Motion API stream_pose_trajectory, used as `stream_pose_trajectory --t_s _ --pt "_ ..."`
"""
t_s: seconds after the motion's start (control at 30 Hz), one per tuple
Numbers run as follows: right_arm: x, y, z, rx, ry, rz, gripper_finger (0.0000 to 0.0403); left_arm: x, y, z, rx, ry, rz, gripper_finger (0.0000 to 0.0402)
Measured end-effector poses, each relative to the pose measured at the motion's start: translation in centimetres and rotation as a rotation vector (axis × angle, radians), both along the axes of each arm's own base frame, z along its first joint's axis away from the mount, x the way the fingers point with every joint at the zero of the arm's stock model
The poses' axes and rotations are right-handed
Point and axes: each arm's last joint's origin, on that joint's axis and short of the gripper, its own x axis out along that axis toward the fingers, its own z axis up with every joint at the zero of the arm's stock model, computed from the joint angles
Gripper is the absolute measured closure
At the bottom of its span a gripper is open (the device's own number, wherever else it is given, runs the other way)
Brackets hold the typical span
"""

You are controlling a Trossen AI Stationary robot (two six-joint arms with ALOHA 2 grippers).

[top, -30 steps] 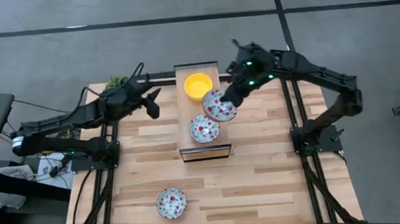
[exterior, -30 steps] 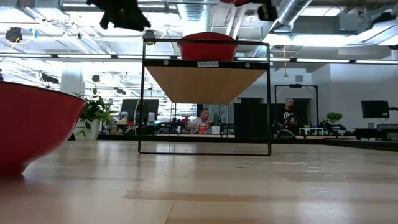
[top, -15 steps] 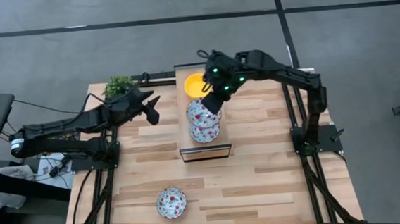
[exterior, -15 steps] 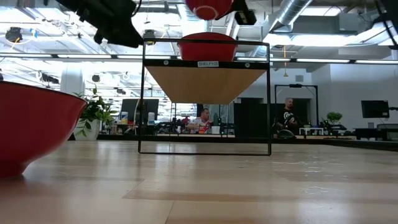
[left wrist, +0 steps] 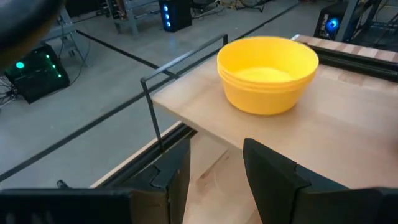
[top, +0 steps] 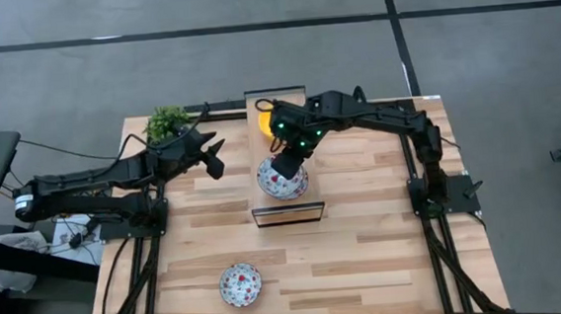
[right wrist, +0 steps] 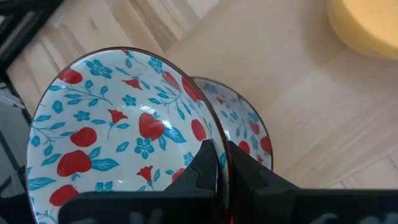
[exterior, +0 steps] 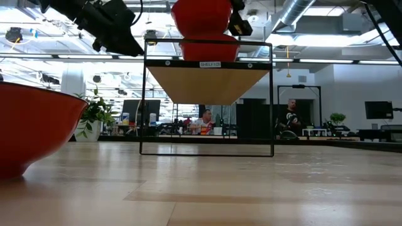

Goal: Pick & Place Mini bowls
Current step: Stack the top red patterned bowl on top of the red patterned bowl on the shelf

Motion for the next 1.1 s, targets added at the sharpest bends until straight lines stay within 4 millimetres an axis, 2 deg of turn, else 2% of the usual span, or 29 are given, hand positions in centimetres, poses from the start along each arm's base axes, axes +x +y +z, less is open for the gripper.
stream_pose_trajectory --t_s 0.4,0.57,0.97,1.1 --pt "-0.72 0.32 -0.33 -0.035 0.092 -0.017 0.0401 -0.42 -0.08 0.35 0.01 -0.022 -0.002 0.0254" --pt "-0.45 0.82 -0.27 -0.069 0.072 0.013 0.0401 -0.4 -0.08 0.36 0.013 -0.021 -0.003 0.0254" --pt "-0.42 0.59 -0.26 -0.123 0.066 0.064 0.04 -0.39 -0.08 0.39 0.014 -0.024 -0.003 0.0254" --pt "0.0 0.49 -0.84 -0.131 0.077 0.075 0.0401 -0.38 -0.08 0.43 0.015 -0.029 -0.003 0.0254"
